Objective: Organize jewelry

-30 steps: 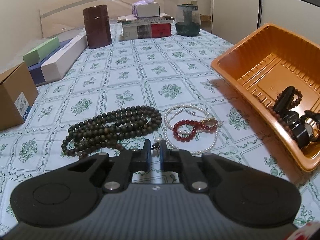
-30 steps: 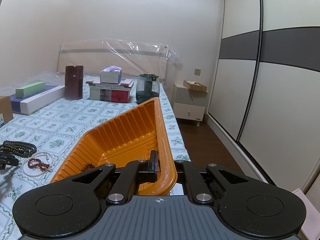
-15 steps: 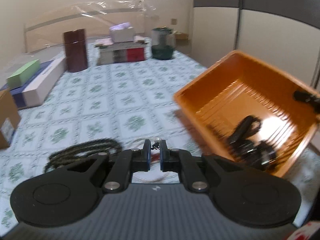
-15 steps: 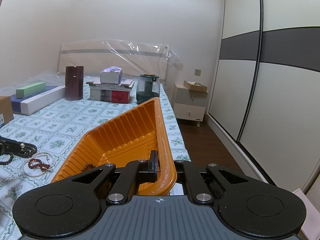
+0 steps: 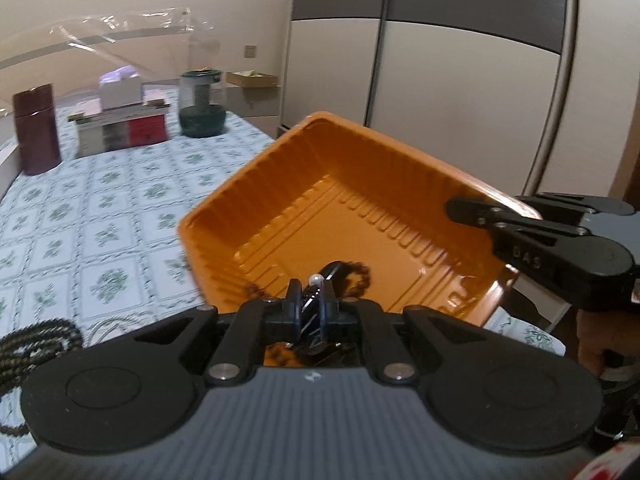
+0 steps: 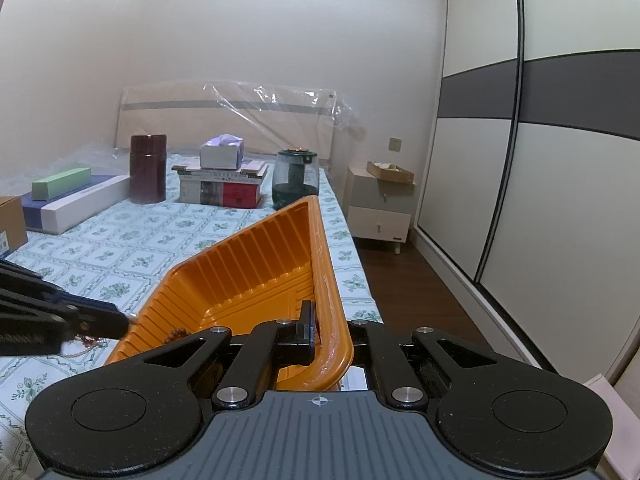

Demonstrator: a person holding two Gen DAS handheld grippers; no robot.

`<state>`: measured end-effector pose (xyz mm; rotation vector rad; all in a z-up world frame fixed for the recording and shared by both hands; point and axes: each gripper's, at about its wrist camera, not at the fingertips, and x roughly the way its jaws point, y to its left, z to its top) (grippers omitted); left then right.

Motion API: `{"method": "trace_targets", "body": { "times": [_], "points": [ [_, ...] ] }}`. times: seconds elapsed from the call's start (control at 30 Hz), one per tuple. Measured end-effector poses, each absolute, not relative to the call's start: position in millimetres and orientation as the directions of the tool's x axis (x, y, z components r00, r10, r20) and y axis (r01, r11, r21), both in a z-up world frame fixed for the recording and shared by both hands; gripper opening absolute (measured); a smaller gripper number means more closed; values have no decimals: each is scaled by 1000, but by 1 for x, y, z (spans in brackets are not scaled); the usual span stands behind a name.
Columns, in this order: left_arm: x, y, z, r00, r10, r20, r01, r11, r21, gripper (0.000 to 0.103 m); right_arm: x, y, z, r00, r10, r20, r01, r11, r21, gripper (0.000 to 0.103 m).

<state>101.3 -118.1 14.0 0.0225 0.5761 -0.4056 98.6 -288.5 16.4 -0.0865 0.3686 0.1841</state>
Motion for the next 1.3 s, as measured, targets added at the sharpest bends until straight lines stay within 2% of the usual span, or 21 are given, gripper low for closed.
{"method": "trace_targets", "body": {
  "times": [0.07, 0.13, 0.37, 0.87, 1.07, 1.3],
  "points": [
    [103, -123, 14, 760, -378, -528, 389, 916, -95, 9, 99, -289, 16, 916, 164, -366, -194, 980, -48, 6],
    [103, -125, 13, 758, -385, -526, 396, 913, -97, 19, 98, -290, 16, 916, 164, -366, -194, 980, -45, 6],
    [95, -103, 7, 772, -330, -543, 345, 935, -78, 20, 97, -290, 16, 916, 165, -365, -195, 980, -46, 6],
    [82, -4, -20, 789, -71, -611, 72, 997, -23, 20, 97, -287, 16, 916, 159, -369, -193, 980, -55, 6],
    [85, 7, -29, 782, -34, -622, 32, 999, -13, 24, 98, -287, 16, 916, 159, -369, -193, 979, -57, 6],
    [97, 6, -39, 777, -14, -629, 13, 1000, -6, 25, 98, -286, 15, 915, 159, -371, -193, 979, -58, 6]
  ]
}}
